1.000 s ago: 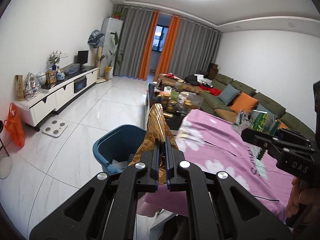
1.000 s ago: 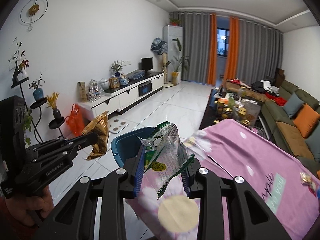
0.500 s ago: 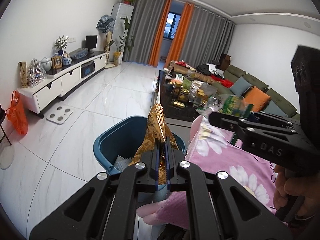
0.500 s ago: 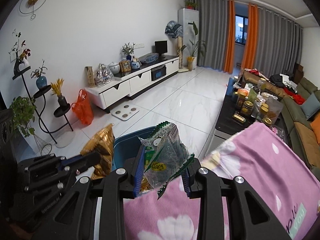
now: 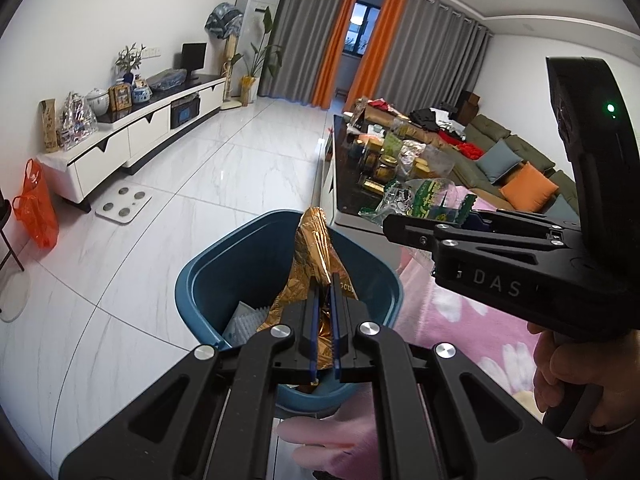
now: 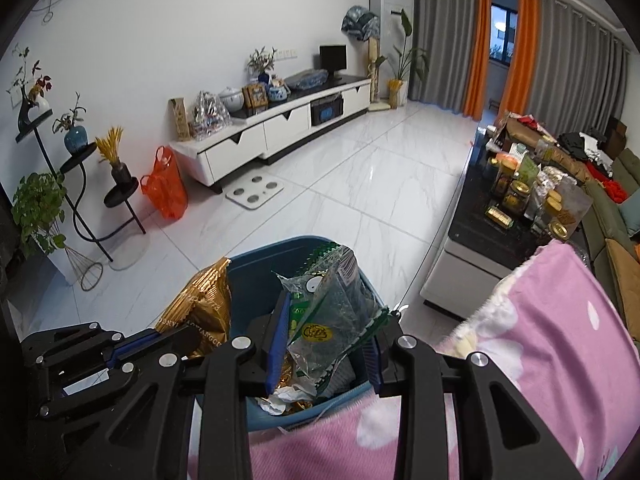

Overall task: Collect trash
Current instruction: 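Lower both items into the bin and open both tools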

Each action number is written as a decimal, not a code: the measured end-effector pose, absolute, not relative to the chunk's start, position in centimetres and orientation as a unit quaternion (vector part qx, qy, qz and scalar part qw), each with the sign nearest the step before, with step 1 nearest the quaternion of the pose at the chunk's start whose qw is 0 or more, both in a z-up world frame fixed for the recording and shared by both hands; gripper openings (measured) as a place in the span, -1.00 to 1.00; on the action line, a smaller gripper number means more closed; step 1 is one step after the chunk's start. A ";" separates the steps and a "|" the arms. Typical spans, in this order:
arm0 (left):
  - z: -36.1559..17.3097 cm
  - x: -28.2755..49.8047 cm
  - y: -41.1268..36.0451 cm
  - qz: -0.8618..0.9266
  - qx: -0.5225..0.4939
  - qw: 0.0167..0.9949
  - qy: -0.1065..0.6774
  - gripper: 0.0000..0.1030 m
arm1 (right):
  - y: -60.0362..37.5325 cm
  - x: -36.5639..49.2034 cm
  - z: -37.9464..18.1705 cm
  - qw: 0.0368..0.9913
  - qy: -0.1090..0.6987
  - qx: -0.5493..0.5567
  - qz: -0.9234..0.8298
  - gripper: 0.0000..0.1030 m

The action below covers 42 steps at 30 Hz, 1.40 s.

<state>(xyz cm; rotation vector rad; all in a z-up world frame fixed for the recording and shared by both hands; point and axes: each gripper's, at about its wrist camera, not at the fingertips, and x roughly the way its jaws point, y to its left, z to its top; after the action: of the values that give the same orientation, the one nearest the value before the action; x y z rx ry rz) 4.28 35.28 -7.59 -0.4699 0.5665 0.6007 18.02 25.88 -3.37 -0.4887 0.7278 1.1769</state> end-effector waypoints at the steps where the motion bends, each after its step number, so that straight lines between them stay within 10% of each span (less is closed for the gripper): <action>1: -8.0 4.7 35.7 0.291 -0.228 0.887 0.276 -0.90 | 26.2 18.1 -3.6 0.741 0.334 -0.226 0.537 -0.40; 42: -18.7 11.3 43.6 0.302 -0.304 0.833 0.352 -0.85 | 34.6 19.2 -12.3 0.635 0.449 -0.375 0.504 -0.34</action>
<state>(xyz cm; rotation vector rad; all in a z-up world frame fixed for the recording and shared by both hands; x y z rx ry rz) 11.32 43.55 -18.74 -0.6435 0.7454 0.6394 19.17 34.63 -12.34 -0.8575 1.0264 1.1530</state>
